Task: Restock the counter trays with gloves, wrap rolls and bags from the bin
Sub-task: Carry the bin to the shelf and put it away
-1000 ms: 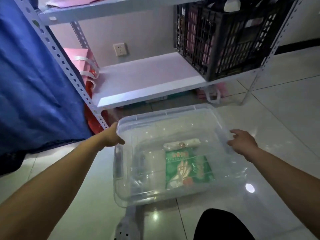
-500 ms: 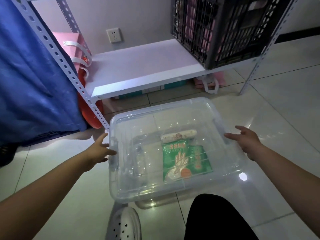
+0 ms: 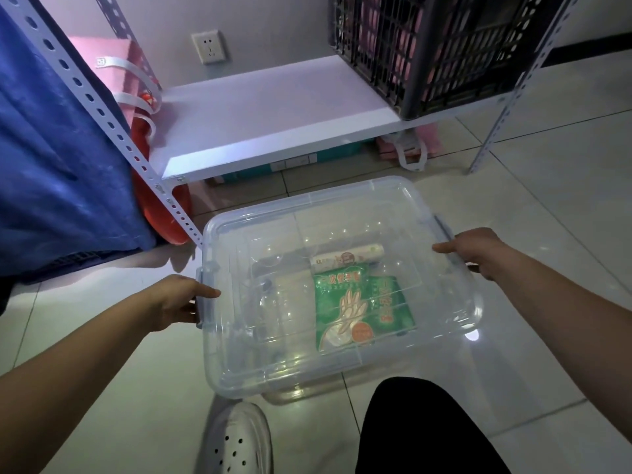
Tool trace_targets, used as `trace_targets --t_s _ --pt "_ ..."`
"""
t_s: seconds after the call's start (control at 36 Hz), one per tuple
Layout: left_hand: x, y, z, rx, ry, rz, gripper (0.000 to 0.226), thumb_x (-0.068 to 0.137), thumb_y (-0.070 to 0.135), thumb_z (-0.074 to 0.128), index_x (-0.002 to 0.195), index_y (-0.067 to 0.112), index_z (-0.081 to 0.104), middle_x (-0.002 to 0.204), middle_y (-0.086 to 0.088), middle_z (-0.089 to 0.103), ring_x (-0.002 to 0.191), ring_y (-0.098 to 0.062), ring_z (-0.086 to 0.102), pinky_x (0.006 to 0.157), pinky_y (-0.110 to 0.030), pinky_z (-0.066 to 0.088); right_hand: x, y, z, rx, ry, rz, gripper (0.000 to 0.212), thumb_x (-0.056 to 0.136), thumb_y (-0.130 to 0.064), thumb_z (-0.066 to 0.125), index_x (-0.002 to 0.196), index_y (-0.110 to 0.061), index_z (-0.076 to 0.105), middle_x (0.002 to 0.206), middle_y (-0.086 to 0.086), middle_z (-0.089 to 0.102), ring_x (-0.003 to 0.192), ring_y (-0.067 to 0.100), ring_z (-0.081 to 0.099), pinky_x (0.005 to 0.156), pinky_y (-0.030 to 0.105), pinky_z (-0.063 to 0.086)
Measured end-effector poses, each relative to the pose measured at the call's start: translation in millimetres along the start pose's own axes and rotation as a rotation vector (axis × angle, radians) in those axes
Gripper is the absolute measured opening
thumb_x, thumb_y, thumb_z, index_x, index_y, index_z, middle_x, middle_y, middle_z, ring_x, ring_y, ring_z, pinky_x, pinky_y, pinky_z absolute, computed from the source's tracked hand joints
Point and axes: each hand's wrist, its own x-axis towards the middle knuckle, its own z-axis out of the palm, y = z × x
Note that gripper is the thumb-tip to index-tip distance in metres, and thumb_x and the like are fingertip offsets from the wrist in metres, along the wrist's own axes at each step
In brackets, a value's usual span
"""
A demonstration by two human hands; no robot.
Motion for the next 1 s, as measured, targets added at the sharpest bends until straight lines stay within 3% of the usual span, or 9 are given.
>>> trace_targets --t_s 0.11,0.25,0.36,0.44,0.56,0.64,0.69,0.83,1.0 --pt "-2.4 5.5 9.4 0.095 0.114 0.022 0.035 0.084 0.001 0.072 0.114 -0.008 0.057 0.102 -0.024 0.065 0.085 -0.039 0.067 0.060 -0.043 0.058 -9.9 -9.0 7.5 -0.251 0.107 -0.097 0.055 0.064 -0.030 0.090 0.098 0.007 0.068 0.090 0.015 0.063 0.077 0.025 0.058 0.056 0.029 0.040" --pt "-7.3 8.2 24.6 0.195 0.236 0.091 0.026 0.086 0.004 0.070 0.107 -0.006 0.058 0.090 -0.019 0.061 0.075 -0.034 0.063 0.074 -0.051 0.061 -12.1 -9.8 5.0 -0.221 0.091 -0.101 0.049 0.063 -0.025 0.090 0.090 0.010 0.067 0.086 0.016 0.061 0.079 0.029 0.062 0.065 0.033 0.044" --pt "-14.5 6.2 22.8 0.107 0.219 0.101 0.028 0.085 0.004 0.070 0.109 -0.003 0.059 0.092 -0.018 0.062 0.078 -0.032 0.062 0.067 -0.045 0.059 -19.6 -1.1 2.2 -0.123 0.079 -0.165 0.038 0.065 -0.021 0.088 0.091 0.003 0.072 0.082 0.017 0.066 0.075 0.034 0.064 0.071 0.043 0.056" --pt "-18.9 -1.1 18.0 -0.017 0.150 0.052 0.027 0.087 0.007 0.070 0.111 0.003 0.059 0.101 -0.018 0.063 0.085 -0.033 0.063 0.064 -0.044 0.058 -29.6 6.2 -2.5 -0.042 -0.008 -0.133 0.040 0.067 -0.020 0.087 0.098 -0.001 0.072 0.084 0.017 0.067 0.076 0.034 0.065 0.069 0.038 0.052" --pt "-21.4 -19.5 13.7 -0.096 -0.031 -0.097 0.039 0.084 0.013 0.074 0.118 0.004 0.057 0.126 -0.017 0.057 0.114 -0.035 0.057 0.094 -0.063 0.048 -40.2 21.0 -10.2 0.080 -0.120 0.064 0.047 0.067 -0.023 0.086 0.103 -0.002 0.067 0.102 0.020 0.069 0.079 0.031 0.064 0.062 0.033 0.052" --pt "-22.8 -33.7 17.1 -0.131 -0.093 -0.145 0.059 0.083 0.019 0.075 0.135 0.008 0.049 0.139 -0.014 0.049 0.130 -0.037 0.044 0.100 -0.067 0.040 -46.5 31.7 -12.2 0.126 -0.151 0.135 0.057 0.066 -0.028 0.086 0.111 -0.002 0.065 0.109 0.020 0.068 0.092 0.035 0.066 0.078 0.045 0.056" --pt "-26.6 -39.0 19.1 -0.152 -0.129 -0.156 0.054 0.084 0.018 0.074 0.132 0.009 0.052 0.135 -0.014 0.052 0.126 -0.038 0.048 0.097 -0.067 0.043 -53.1 37.5 -14.0 0.157 -0.144 0.170 0.064 0.063 -0.032 0.086 0.116 -0.005 0.063 0.117 0.015 0.064 0.103 0.035 0.062 0.087 0.044 0.051" --pt "-40.9 -40.8 10.8 -0.169 -0.220 -0.173 0.038 0.084 0.003 0.069 0.121 0.001 0.059 0.124 -0.020 0.058 0.105 -0.041 0.059 0.074 -0.060 0.057 -71.4 59.3 -19.3 0.209 -0.170 0.272 0.055 0.059 -0.034 0.087 0.104 -0.014 0.062 0.109 0.006 0.061 0.103 0.029 0.057 0.079 0.040 0.042" --pt "-62.5 -29.9 6.4 -0.199 -0.324 -0.166 0.046 0.083 -0.005 0.065 0.126 0.010 0.057 0.125 -0.026 0.061 0.103 -0.048 0.064 0.083 -0.069 0.051 -79.3 61.4 -35.5 0.500 -0.421 0.236 0.037 0.079 -0.003 0.065 0.111 -0.020 0.062 0.098 0.010 0.058 0.084 0.029 0.056 0.077 0.052 0.051"
